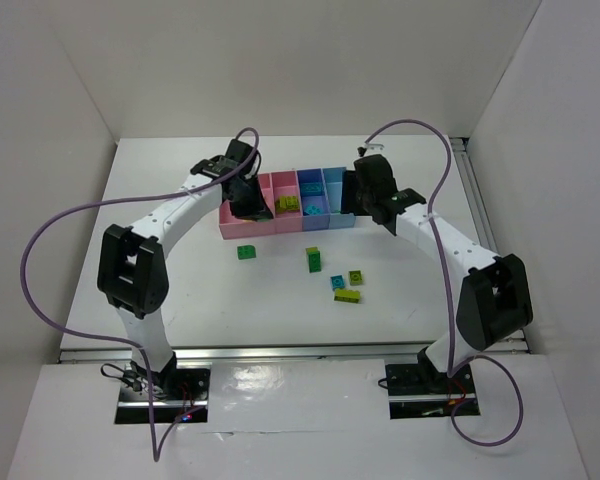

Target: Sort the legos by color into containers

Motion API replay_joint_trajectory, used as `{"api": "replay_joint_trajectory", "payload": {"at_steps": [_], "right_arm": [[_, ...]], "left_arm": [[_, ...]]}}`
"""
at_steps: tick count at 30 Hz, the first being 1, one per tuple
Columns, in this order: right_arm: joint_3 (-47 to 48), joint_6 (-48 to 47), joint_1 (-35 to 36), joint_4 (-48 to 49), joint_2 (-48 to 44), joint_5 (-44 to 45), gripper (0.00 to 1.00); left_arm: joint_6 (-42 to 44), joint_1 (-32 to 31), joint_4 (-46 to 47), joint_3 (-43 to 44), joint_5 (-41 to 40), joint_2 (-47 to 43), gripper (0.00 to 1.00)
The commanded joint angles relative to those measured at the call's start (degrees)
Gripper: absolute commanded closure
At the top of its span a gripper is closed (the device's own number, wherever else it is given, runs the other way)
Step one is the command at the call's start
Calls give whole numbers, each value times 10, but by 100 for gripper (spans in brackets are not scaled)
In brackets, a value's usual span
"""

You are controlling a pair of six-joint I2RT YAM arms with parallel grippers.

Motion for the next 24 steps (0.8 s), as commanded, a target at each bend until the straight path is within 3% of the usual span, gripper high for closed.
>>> {"api": "replay_joint_trajectory", "payload": {"at_steps": [1,14,24], "right_arm": [[-10,6,6,3,-28,9,38],[-2,18,1,2,-10,21,38],[107,62,-61,-64,104,-29,42]], "left_arm": [[14,4,7,21,7,-6,94],[94,4,7,-20,27,-66,94],[148,4,1,80,149,-11,94]]}}
